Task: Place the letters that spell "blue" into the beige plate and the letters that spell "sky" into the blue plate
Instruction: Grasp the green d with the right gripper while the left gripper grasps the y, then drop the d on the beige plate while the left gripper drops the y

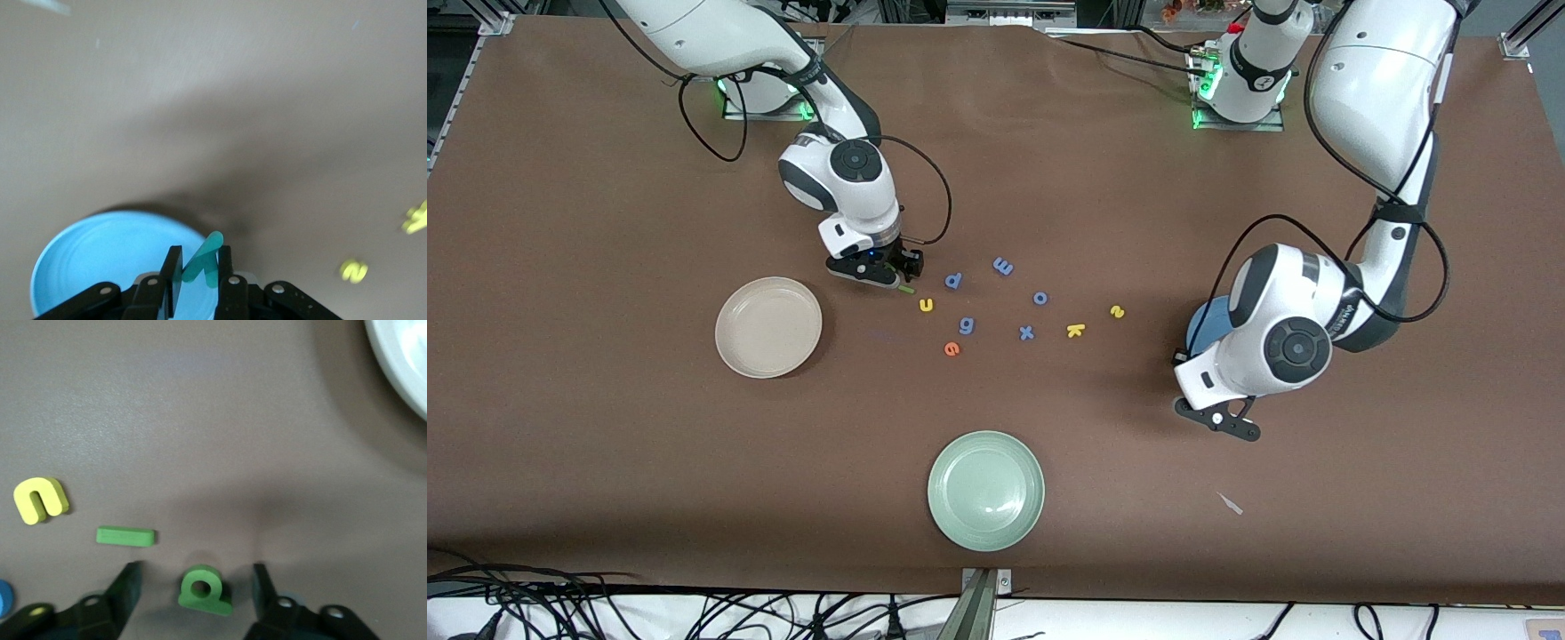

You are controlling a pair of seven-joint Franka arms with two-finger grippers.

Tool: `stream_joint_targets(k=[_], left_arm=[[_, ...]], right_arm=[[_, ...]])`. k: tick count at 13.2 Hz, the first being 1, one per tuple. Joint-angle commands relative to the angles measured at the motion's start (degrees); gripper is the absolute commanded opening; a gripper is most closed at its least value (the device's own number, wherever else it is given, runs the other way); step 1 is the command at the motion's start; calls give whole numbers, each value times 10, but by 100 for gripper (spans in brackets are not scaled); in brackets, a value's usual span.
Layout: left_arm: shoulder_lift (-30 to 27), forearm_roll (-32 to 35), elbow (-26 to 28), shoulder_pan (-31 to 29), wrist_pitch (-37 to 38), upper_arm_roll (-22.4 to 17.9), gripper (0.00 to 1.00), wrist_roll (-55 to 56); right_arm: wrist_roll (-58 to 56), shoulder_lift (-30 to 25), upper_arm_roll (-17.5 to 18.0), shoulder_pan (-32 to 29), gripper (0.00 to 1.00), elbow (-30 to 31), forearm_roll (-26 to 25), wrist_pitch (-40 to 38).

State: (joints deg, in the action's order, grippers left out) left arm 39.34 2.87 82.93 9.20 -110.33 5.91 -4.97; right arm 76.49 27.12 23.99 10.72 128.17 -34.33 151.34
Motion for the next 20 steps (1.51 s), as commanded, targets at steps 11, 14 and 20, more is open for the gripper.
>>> stream_joint_targets(k=[11,14,20], left_arm=[[-5,120,47,-23,57,11,100,-9],[-14,109,43,17,57,14,100,69],[0,0,28,101,8,13,100,308]], right_arm=[[-10,-48,3,-4,21,35,-12,-23],[-168,-89,-3,-20,21,27,32,-102],[-537,-124,-85,-81,22,-10,81,-177]])
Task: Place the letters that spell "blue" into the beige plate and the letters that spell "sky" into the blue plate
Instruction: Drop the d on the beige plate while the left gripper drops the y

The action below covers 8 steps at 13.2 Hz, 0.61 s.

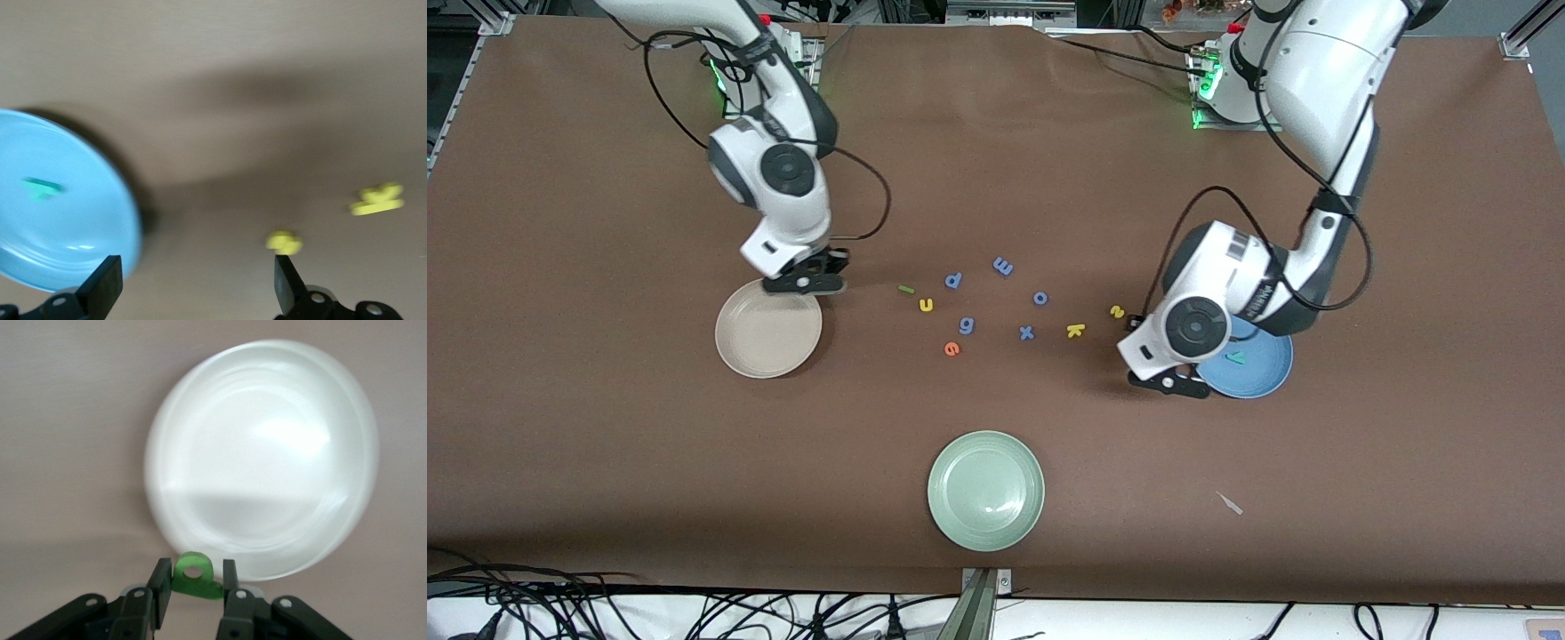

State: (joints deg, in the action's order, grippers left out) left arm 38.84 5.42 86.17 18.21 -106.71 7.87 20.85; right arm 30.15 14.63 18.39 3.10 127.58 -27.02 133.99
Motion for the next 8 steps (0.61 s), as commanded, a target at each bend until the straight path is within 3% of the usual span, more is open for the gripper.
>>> stream_joint_targets(k=[1,2,3,4,8], left_arm=[[8,-43,0,17,-57,-7,100,80],[13,-51,1,28,-74,-7,100,104],[18,-58,0,38,-87,-7,100,151],[19,-56,1,42,-100,-8,100,220],[25,-52,5,62,-137,-8,100,458]], right_arm=[[-90,4,-51,-6,25,-2,7,18],[-95,6,-54,-7,34,-3,7,22],[-85,7,-54,-7,58,-4,10,21],[-68,8,-50,-7,69,-4,15,20],[47,31,9,-7,74,-48,47,-20]])
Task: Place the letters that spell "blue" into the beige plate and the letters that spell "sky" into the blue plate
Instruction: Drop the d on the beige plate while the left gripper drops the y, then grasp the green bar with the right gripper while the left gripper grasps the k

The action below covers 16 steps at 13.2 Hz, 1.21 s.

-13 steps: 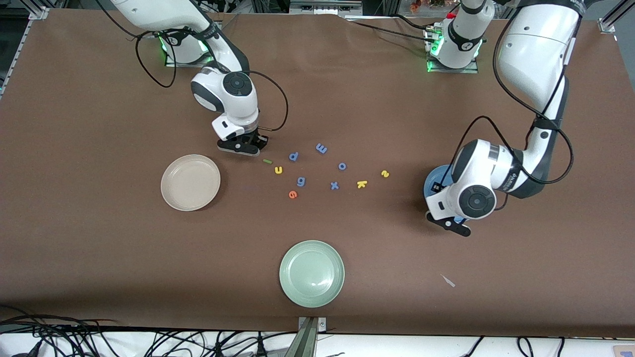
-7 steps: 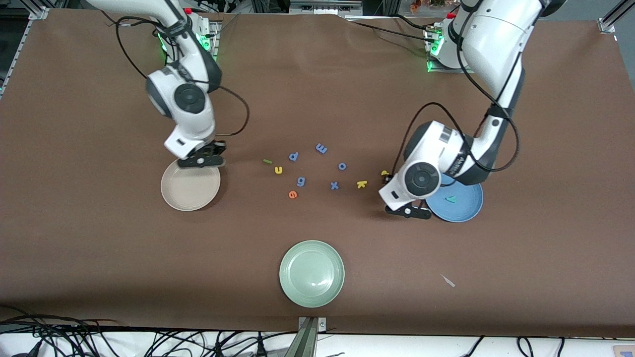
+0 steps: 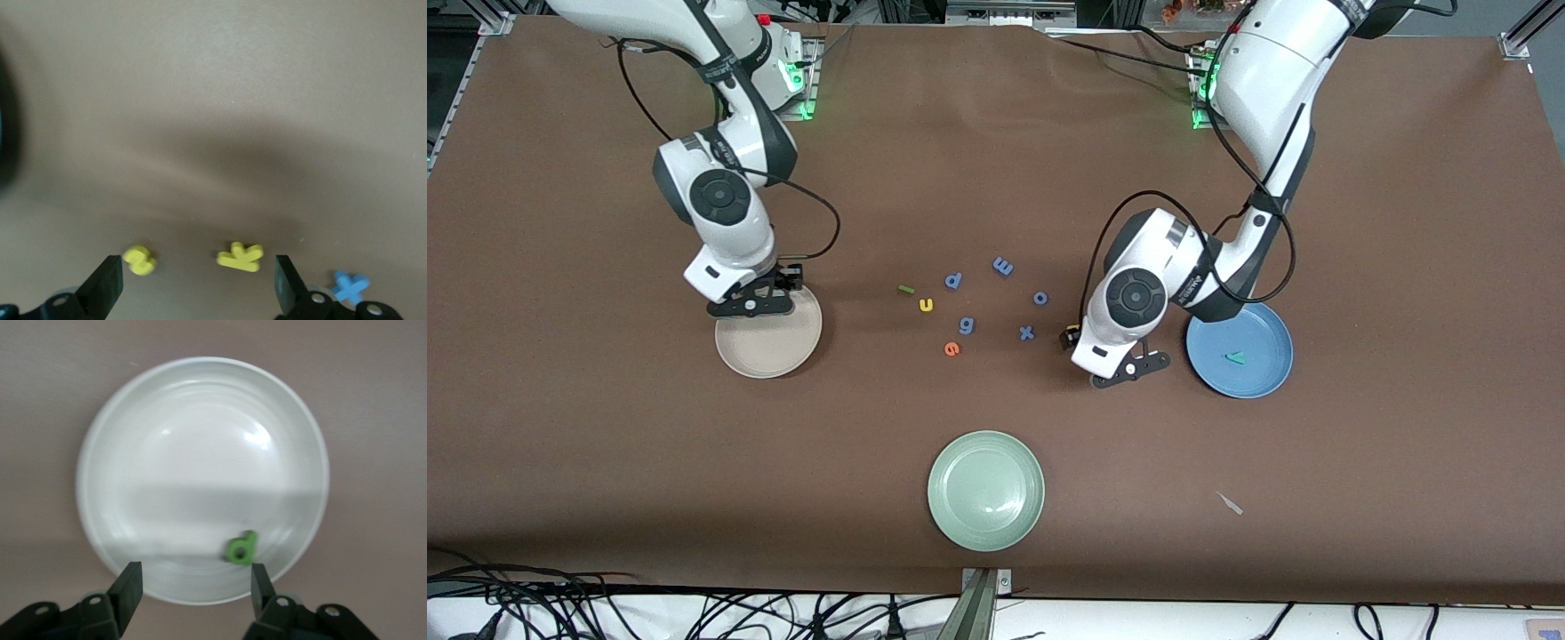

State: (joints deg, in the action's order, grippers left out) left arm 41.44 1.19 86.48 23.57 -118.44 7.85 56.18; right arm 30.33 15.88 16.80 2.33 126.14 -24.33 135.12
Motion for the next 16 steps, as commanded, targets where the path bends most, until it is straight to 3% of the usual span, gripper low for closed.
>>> stream_joint_targets(k=[1,4,7,11,13,16], left_arm=[[-1,-9,7,10,-35,-7,100,185],[-1,-7,20,21,-50,-10,100,368],[-1,-6,36,24,-56,-10,100,516],[-6,6,90,33,-149,-9,100,599],[-5,7,98,40,-155,-10,99,604],[-1,7,98,40,-163,-9,74,607]], right_arm=[[82,26,43,1,74,-43,44,-36],[210,58,91,2,74,-52,60,-21],[307,105,121,4,74,-60,58,50],[341,129,141,7,74,-65,55,74],[341,143,153,8,74,-65,47,93],[342,167,154,9,74,-65,-25,117]])
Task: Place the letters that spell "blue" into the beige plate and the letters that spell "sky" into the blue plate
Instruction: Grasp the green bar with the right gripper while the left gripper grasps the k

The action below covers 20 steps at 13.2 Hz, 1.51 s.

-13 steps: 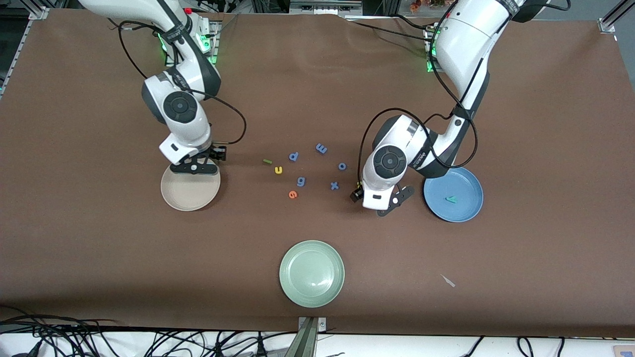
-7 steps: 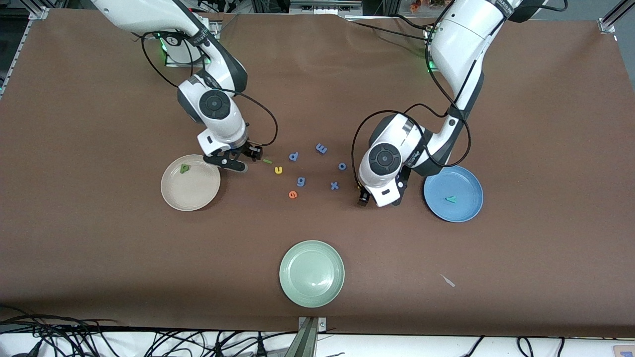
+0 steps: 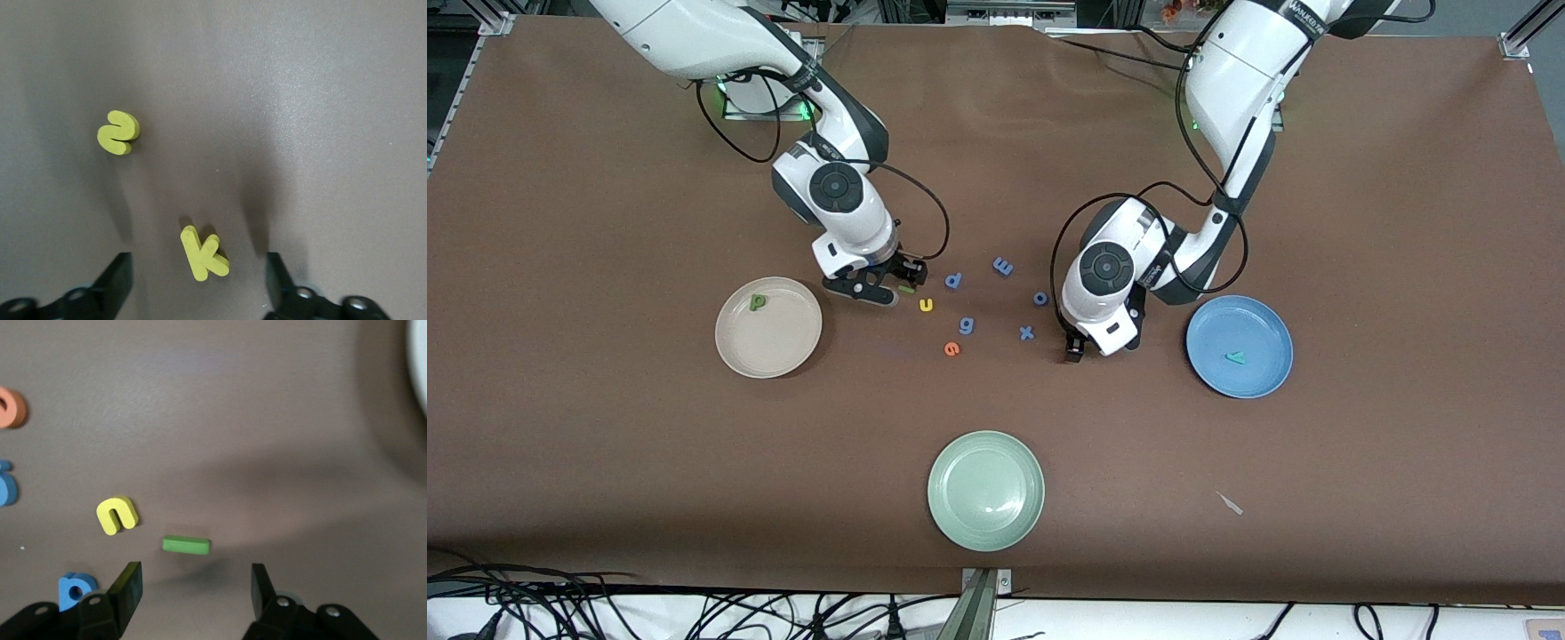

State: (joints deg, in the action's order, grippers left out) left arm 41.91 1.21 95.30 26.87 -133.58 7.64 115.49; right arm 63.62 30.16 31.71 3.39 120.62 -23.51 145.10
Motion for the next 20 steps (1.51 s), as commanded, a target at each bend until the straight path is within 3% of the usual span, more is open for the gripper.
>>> stream_joint_targets(k=[1,2,5,8,9,14,18,20], left_arm=[[-2,6,10,8,-12,-8,65,15],[-2,6,9,6,-12,-7,56,15],[4,6,13,7,-12,-7,48,14],[1,19,10,8,-12,-7,5,12],[1,20,9,8,-12,-7,1,12],[-36,22,5,-9,15,-10,0,-44],[-64,22,-20,-23,139,-33,0,-224],[-72,22,-21,-30,164,-46,1,-323]], right_arm=[[9,26,5,2,74,-9,-43,21],[18,27,5,5,74,-9,-54,25],[49,37,5,13,74,-9,-109,27],[66,44,5,16,73,-8,-146,27],[66,44,4,16,73,-9,-150,27],[65,45,4,15,69,-15,-148,28],[59,54,-1,15,69,-22,-151,33],[60,56,-1,15,67,-22,-157,33]])
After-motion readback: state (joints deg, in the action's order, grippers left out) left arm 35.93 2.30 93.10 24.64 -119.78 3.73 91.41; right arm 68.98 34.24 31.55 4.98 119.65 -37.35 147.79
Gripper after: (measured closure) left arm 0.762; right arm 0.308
